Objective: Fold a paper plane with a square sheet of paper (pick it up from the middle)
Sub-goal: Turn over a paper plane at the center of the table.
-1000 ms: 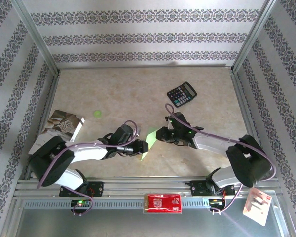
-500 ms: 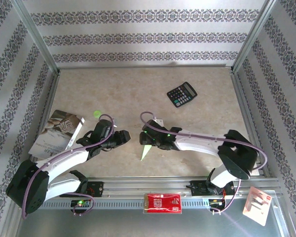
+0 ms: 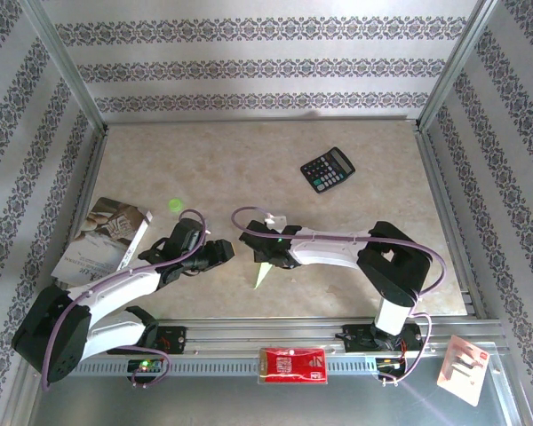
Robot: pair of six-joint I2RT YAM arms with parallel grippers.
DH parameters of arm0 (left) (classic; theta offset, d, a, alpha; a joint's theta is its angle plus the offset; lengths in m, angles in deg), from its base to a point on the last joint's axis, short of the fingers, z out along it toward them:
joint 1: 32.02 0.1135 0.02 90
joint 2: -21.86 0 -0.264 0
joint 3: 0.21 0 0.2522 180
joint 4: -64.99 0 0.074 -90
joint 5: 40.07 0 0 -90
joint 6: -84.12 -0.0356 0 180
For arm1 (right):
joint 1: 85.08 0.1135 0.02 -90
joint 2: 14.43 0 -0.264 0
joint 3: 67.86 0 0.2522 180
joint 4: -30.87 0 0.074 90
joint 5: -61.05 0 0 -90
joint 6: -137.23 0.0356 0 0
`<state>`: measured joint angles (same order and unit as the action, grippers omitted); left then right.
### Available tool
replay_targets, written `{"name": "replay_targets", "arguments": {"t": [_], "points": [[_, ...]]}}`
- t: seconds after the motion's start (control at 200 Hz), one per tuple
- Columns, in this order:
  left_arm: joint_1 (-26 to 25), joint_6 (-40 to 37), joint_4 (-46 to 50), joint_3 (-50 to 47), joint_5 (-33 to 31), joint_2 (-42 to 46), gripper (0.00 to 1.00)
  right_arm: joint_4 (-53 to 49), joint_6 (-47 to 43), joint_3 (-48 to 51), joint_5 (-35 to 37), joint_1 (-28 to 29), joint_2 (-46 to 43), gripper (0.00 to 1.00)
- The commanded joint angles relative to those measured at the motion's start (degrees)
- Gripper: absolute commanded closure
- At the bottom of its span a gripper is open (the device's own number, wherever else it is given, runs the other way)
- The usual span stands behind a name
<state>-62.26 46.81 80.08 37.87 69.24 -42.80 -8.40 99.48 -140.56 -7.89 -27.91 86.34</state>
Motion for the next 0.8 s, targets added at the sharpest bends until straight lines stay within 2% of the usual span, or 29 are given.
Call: {"name": "replay_targets", "arguments": {"t": [0.0,0.24,0.525,0.639,0.719,0.794], "points": [[0.9,-1.2,0.9,-0.5,0.4,0.0,0.52,-1.8,0.3,2.2,2.3,0.4,-3.6,0.33],[0.9,-1.1,0.5,-0.5,0.5,-0.6,0.52,-0.9,1.0,5.7,2.1,-0.1,-7.8,0.5],[0.9,-0.7,-0.8,0.1,2.0,-2.5,0.52,0.4,1.5,9.3,0.7,-1.9,-10.7,0.76],[0.8,-0.3,-1.9,0.6,3.7,-2.7,0.52,6.7,0.2,14.3,-3.8,-4.3,-14.4,0.87],[0.8,0.1,-2.1,1.0,4.5,-2.7,0.51,14.5,-1.1,18.7,-9.9,-6.6,-17.1,0.96],[0.7,0.2,-2.1,1.4,4.8,-2.7,0.51,22.4,-1.6,22.4,-17.2,-8.9,-18.3,0.99]]}}
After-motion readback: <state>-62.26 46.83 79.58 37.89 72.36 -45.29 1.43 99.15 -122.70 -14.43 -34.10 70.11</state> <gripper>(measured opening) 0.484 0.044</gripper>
